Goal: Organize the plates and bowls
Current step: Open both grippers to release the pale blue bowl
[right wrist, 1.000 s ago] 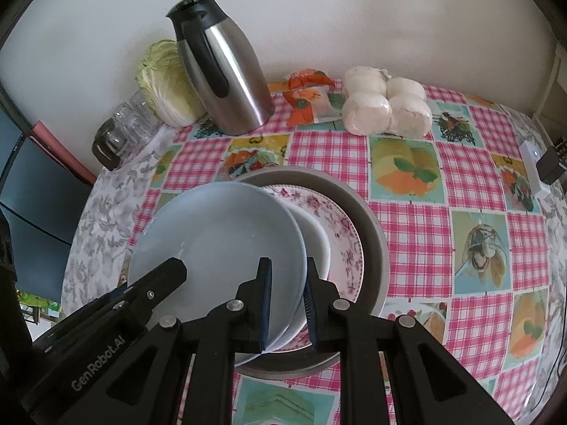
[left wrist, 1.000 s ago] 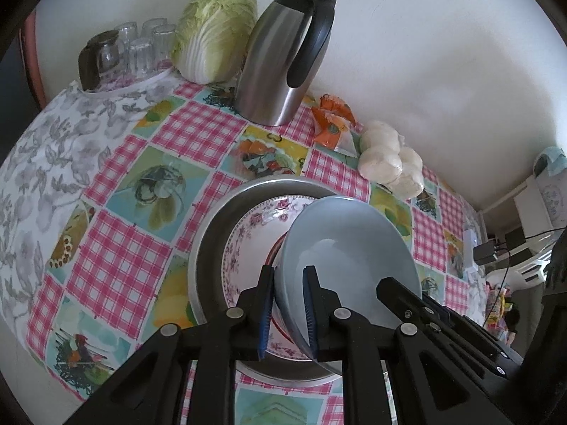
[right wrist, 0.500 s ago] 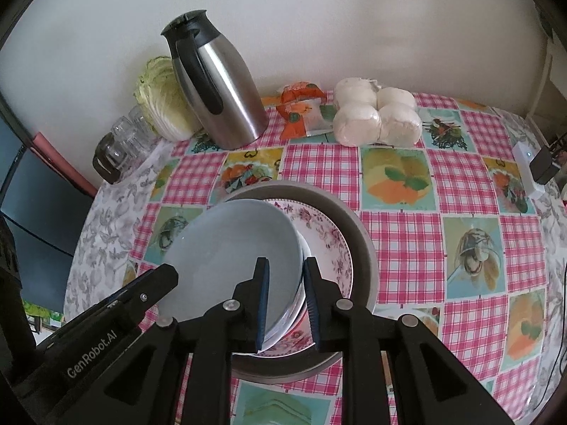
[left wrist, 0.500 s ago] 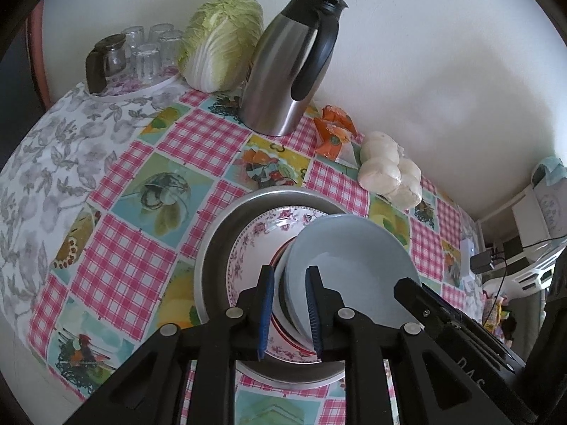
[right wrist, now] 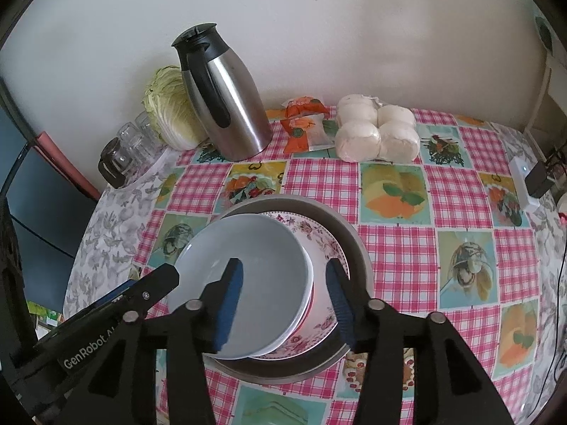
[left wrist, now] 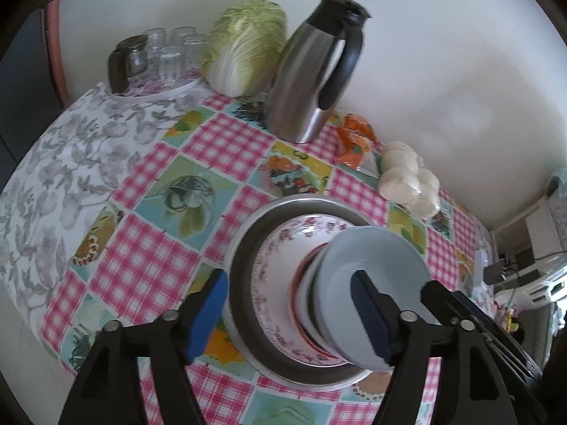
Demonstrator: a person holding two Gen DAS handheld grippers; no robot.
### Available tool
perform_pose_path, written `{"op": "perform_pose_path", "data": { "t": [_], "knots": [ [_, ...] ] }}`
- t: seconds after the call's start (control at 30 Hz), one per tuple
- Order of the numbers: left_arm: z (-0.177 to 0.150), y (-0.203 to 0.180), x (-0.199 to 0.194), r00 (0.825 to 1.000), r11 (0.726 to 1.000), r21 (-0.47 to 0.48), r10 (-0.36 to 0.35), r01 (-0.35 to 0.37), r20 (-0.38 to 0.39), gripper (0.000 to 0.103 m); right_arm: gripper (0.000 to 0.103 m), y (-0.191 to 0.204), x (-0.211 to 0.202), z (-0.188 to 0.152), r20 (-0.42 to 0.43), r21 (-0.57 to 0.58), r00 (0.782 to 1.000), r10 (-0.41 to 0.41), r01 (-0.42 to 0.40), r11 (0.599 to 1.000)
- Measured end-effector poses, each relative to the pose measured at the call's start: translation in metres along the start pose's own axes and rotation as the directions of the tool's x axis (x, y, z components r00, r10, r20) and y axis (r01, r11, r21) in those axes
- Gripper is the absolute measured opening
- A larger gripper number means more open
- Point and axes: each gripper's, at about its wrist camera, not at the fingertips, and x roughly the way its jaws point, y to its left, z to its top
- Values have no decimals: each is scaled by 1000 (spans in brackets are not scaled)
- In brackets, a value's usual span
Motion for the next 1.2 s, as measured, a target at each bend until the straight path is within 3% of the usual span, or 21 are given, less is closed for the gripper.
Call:
{"op": "perform_pose_path", "data": {
  "t": [0.1,0.27,0.43,0.5,1.2],
  "knots": [
    [1,6,1,999,999,-16,32,-32,3,88,67,-2,2,1,-1,-1,1000,-15,15,1000],
    [2,10,0,996,996,-19,84,-84,20,101,73,-3,4,1,2,-13,1000,-21,21,1000],
    [3,13,0,995,995,-20,99,-98,25,103,77,-2,5,0,6,-27,1000,-18,18,999],
    [2,14,-1,994,994,-22,105,-105,28,103,88,-4,6,0,3,-27,1000,-20,20,999],
    [-23,18,-25,988,991,38,125,-129,93,103,88,-4,-25,-31,53,-83,997,-51,56,995]
  ]
}}
